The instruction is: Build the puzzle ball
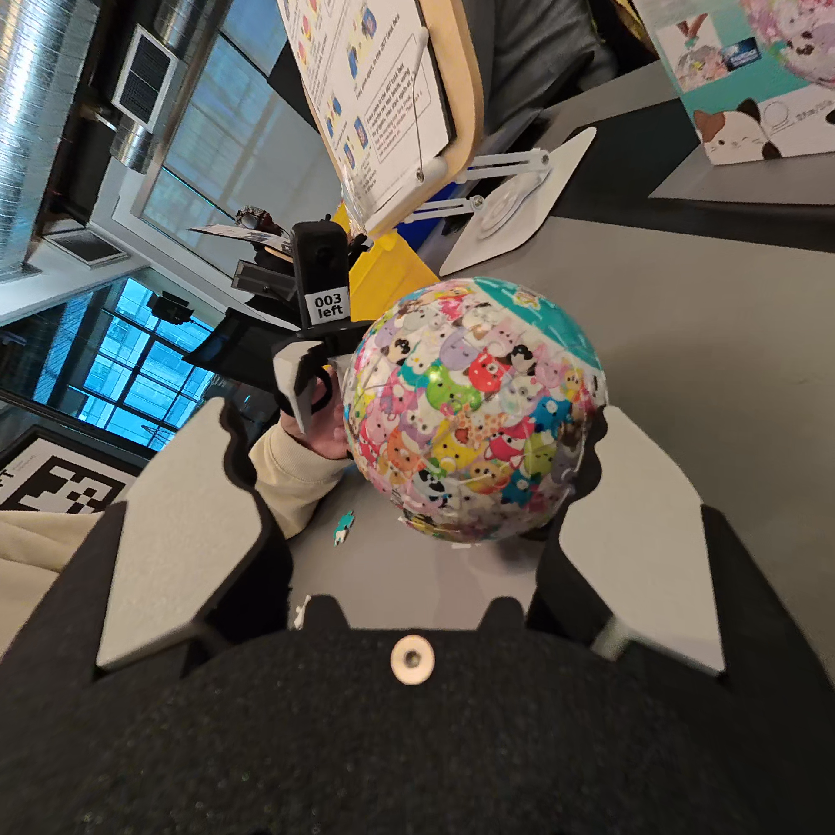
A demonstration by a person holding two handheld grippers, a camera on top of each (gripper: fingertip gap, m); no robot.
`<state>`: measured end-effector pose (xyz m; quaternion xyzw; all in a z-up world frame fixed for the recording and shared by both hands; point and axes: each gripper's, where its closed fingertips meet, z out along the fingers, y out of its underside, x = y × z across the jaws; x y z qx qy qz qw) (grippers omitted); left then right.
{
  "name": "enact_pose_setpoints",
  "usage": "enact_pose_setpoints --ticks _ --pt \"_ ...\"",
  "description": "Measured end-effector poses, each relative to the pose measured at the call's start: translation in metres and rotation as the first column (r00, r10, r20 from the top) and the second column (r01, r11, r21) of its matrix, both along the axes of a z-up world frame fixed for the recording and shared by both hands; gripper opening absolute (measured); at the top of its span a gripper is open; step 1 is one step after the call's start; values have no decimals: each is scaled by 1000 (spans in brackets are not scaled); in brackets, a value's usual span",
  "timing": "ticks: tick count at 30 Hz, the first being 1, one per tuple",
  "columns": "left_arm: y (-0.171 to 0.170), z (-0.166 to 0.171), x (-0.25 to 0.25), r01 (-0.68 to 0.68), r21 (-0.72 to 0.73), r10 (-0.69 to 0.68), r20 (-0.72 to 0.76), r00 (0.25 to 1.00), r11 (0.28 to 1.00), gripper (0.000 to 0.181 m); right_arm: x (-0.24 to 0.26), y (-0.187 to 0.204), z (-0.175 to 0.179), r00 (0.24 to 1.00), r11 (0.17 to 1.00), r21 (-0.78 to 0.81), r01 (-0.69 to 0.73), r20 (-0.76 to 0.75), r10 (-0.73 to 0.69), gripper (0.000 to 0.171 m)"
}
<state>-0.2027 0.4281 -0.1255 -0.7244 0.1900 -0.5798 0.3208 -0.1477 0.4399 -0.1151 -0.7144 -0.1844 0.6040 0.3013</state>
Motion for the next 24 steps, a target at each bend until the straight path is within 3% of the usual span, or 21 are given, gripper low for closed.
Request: enact_pose_setpoints --ticks 4,8,16,20,24 --pt "1 -9 -4 8 -18 -8 -16 1000 1000 106 9 5 -6 999 998 45 38 24 -39 125" --pt "3 -17 -6 27 -87 -26 20 999 996 95 16 -1 -31 997 998 -61 10 78 -5 116" --pt "11 -20 0 67 -177 -58 55 997 982 87 11 3 -27 999 989 -141 49 1 -50 112" --pt "12 -19 1 49 -152 -40 63 997 987 83 12 9 -25 995 989 -106 102 19 -101 104" --pt "11 -22 3 44 -149 -34 71 997 988 83 8 11 -26 985 991 -34 132 121 -127 109"
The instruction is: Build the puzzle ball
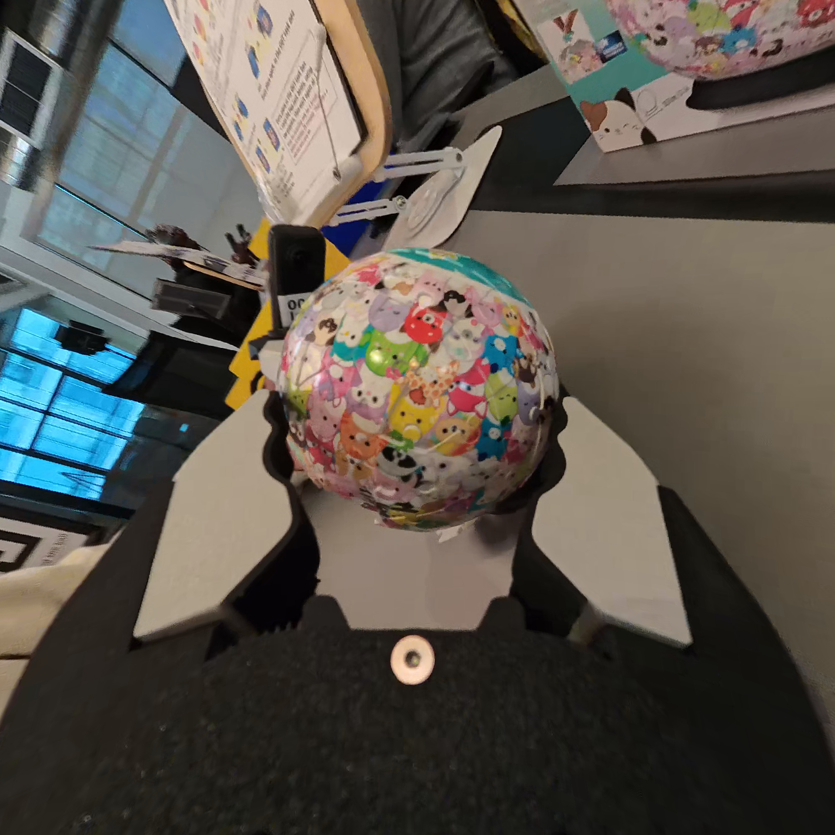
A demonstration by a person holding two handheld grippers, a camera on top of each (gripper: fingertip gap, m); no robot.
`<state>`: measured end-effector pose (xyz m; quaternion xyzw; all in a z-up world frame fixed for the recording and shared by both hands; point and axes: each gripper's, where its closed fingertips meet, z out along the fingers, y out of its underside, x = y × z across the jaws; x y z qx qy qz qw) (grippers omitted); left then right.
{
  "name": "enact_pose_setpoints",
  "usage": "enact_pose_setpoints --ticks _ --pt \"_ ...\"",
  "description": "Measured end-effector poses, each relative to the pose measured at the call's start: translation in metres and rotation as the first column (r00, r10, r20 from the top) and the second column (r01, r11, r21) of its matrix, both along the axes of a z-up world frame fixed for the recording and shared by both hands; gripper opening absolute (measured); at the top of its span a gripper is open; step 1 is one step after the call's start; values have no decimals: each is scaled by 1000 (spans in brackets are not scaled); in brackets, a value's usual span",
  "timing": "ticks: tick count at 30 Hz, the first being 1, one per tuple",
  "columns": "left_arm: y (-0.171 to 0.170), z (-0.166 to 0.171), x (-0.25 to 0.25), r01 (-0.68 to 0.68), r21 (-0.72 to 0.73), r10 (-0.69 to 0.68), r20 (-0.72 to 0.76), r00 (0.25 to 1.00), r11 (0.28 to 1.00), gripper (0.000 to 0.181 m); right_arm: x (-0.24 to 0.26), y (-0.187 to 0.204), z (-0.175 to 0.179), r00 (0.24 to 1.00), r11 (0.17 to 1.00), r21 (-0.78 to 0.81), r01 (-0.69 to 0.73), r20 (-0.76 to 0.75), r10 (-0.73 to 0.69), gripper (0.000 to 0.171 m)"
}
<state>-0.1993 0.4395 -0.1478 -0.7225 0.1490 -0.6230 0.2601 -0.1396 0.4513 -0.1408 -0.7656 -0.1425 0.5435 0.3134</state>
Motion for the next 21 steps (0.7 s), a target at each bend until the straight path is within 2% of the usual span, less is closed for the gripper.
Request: enact_pose_setpoints --ticks 7,13,16,21 --pt "-1 -3 -2 10 -13 -10 15 1000 1000 81 -4 4 2 993 993 119 10 113 -24 111" --pt "-2 0 -2 33 -38 -33 -2 999 999 90 -2 0 5 997 992 120 -47 67 39 106" --pt "-1 -1 0 57 -59 -58 -12 998 997 91 5 1 10 999 998 56 -39 -12 40 110" --pt "2 -2 3 70 -90 -73 -24 997 993 89 2 -3 -6 996 990 -118 -78 -55 72 113"
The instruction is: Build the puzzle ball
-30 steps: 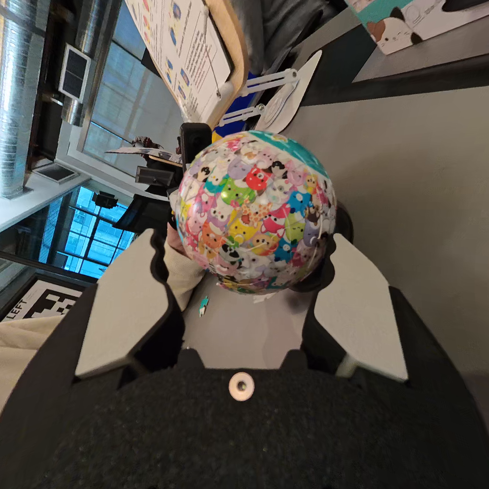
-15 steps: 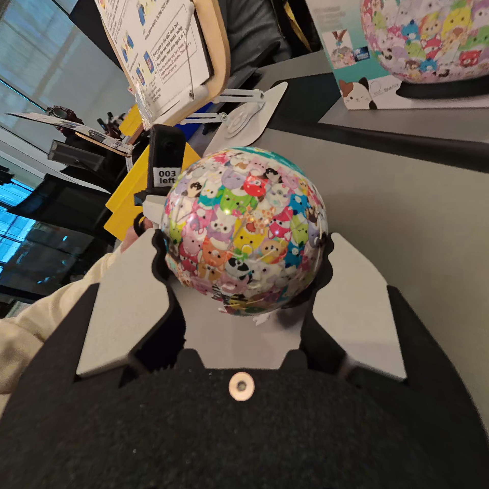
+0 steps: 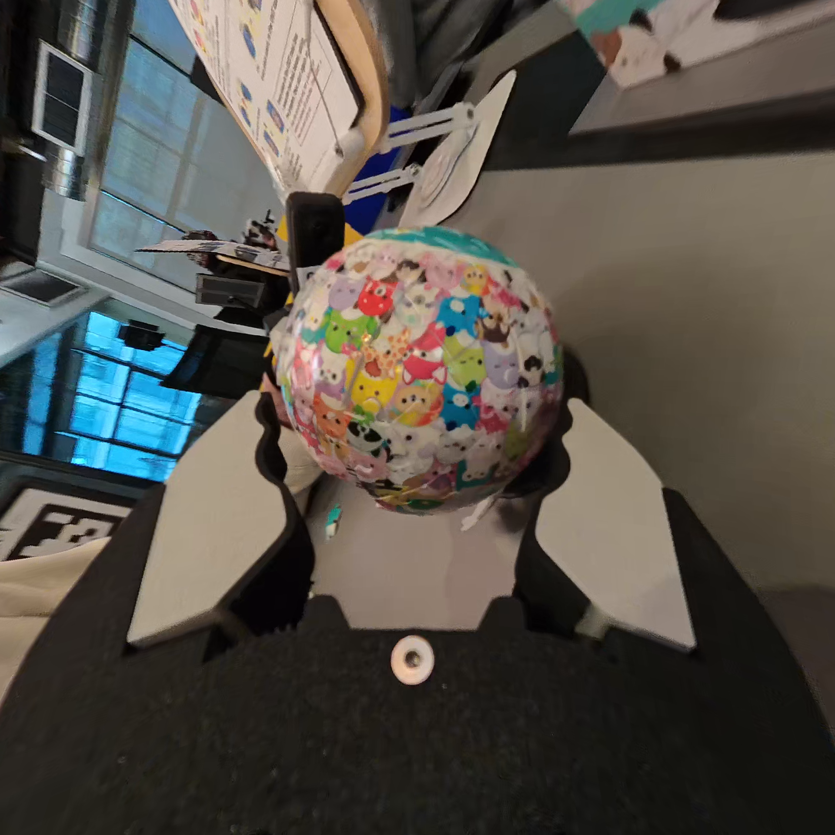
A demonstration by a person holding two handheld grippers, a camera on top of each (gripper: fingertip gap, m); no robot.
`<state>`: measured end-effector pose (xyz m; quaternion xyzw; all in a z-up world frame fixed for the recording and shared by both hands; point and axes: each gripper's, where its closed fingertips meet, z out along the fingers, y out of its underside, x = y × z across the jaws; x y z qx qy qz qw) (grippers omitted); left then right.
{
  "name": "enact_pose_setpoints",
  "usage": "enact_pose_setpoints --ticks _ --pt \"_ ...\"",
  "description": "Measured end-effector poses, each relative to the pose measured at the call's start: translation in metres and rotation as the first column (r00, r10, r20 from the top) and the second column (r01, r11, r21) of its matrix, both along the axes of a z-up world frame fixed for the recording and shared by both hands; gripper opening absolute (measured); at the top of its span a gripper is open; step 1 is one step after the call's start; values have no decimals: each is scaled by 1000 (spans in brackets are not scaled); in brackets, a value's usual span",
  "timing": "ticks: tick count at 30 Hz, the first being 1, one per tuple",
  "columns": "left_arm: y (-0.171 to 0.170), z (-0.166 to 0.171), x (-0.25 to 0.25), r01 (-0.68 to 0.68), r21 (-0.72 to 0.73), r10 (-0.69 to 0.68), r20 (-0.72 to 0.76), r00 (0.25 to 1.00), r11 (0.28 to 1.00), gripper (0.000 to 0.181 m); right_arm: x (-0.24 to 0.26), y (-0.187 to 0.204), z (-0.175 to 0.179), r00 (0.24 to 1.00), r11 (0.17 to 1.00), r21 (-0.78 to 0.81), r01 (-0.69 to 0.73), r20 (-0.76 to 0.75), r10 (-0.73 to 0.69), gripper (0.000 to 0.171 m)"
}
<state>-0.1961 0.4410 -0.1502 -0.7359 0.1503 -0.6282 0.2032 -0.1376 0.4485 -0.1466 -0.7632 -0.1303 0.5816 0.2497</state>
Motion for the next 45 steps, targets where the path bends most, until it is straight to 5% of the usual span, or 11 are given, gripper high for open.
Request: enact_pose_setpoints --ticks 6,21,45 --pt "-1 3 2 -17 48 18 -19 1000 999 93 -12 -2 -4 999 999 39 3 55 -5 118" --pt "6 64 -4 -120 301 87 121 989 946 90 -14 1 57 997 899 438 -6 66 -26 118" --pt "25 75 -6 -162 361 147 68 987 918 94 -20 9 44 998 888 457 42 -54 -20 118"
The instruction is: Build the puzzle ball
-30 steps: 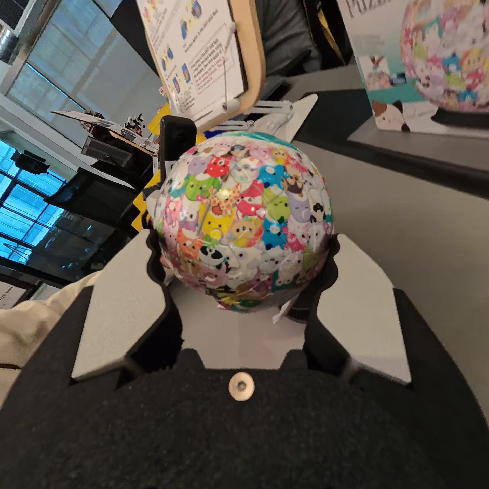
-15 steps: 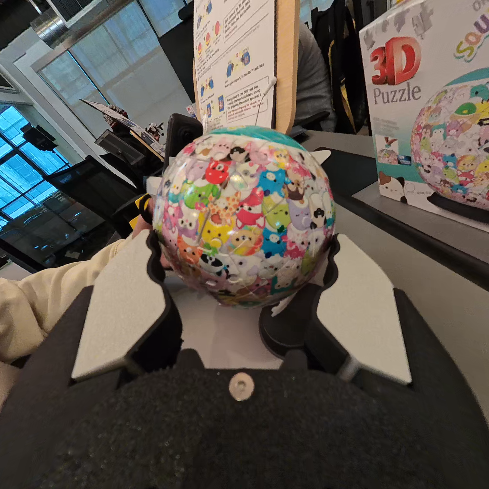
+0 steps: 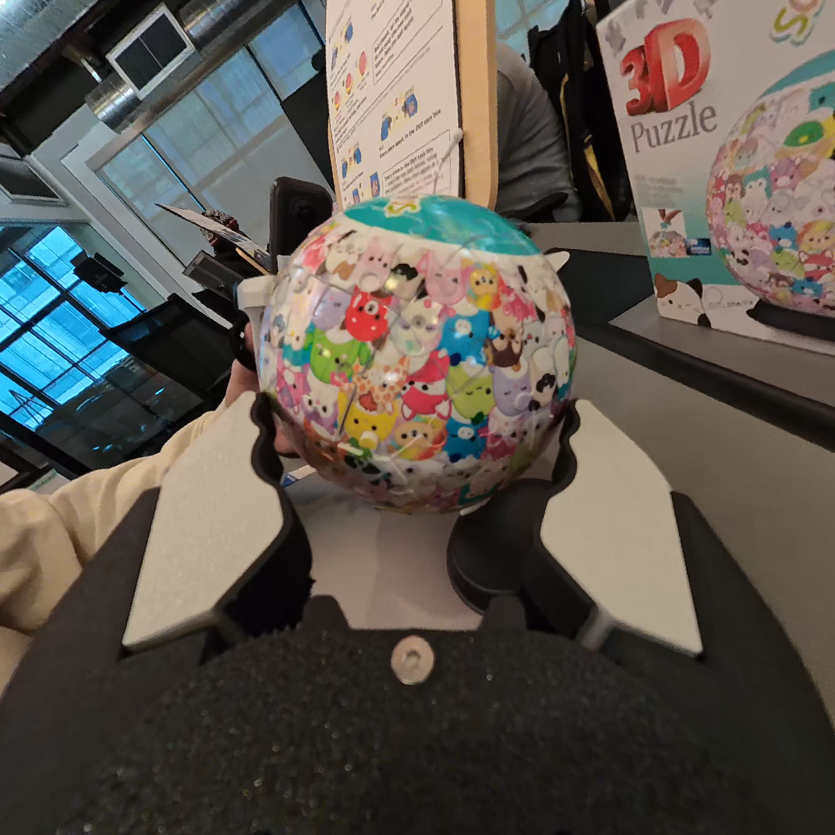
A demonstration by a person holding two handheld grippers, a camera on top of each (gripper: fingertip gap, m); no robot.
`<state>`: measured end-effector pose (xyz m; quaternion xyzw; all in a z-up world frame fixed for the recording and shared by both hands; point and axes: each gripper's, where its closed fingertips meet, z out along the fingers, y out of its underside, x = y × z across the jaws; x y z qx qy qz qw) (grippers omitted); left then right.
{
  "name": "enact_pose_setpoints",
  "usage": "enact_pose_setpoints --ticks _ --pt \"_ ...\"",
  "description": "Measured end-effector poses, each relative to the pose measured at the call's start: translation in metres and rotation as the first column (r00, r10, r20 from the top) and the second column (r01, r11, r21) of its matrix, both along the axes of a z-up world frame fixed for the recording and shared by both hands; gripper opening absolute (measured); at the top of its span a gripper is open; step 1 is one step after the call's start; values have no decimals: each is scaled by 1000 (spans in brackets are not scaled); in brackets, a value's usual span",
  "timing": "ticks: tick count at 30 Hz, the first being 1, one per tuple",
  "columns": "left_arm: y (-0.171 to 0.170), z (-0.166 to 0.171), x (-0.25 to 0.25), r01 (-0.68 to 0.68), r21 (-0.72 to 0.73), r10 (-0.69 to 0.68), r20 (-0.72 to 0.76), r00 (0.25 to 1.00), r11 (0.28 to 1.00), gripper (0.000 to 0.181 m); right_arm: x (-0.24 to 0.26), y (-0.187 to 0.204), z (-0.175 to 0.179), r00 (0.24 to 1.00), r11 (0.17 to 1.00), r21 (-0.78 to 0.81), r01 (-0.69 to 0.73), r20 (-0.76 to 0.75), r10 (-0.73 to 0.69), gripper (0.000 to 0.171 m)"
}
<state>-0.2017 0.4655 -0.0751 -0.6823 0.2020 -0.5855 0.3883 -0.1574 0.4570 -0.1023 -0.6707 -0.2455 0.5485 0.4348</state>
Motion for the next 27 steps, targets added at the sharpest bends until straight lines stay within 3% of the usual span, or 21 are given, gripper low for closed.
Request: enact_pose_setpoints --ticks 12,27 --pt "-9 -45 16 36 -167 -34 15 999 985 95 15 -10 -32 990 967 -256 13 136 23 118" --pt "-13 -64 14 46 -229 -48 -3 999 972 93 18 -10 -51 994 933 -355 -57 63 85 116"
